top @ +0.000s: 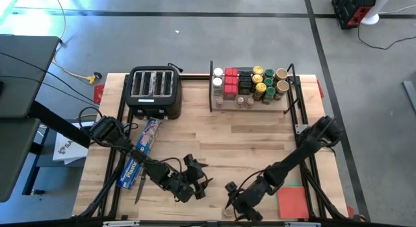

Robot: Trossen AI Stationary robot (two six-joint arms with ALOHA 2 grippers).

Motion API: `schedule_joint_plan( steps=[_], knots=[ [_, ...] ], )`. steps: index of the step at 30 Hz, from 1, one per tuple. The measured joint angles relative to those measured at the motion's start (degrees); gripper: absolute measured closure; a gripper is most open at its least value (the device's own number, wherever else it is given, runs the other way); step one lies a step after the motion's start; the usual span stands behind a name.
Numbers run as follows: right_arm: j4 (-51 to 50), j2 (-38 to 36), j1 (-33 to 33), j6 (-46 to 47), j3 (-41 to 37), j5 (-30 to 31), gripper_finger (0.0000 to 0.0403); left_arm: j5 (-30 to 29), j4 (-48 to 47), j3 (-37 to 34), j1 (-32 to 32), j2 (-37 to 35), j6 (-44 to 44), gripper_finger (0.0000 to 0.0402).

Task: Shelf spices
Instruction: Put the small brown seasoning bottle on the shelf aligned with the other small brown seasoning bottle

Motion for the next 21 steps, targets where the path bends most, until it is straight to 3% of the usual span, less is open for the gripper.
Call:
schedule_joint_plan(
  steps=[5,10,21],
  knots=[
    [2.91,2.37,0.01,-1.47,0.02,1.98,0.0102,-0.03,-0.03,0.00,-1.13,0.00,-3.21,0.0122],
    [6.82,5.57,0.46,-2.93,0.00,7.15,0.0096,-1.11,0.01,0.00,-2.63,0.00,-7.58,0.0122],
    [10.22,9.64,0.82,-0.91,0.00,5.25,0.0097,-4.49,-0.06,0.00,-5.54,0.00,-13.38,0.0122]
  ],
)
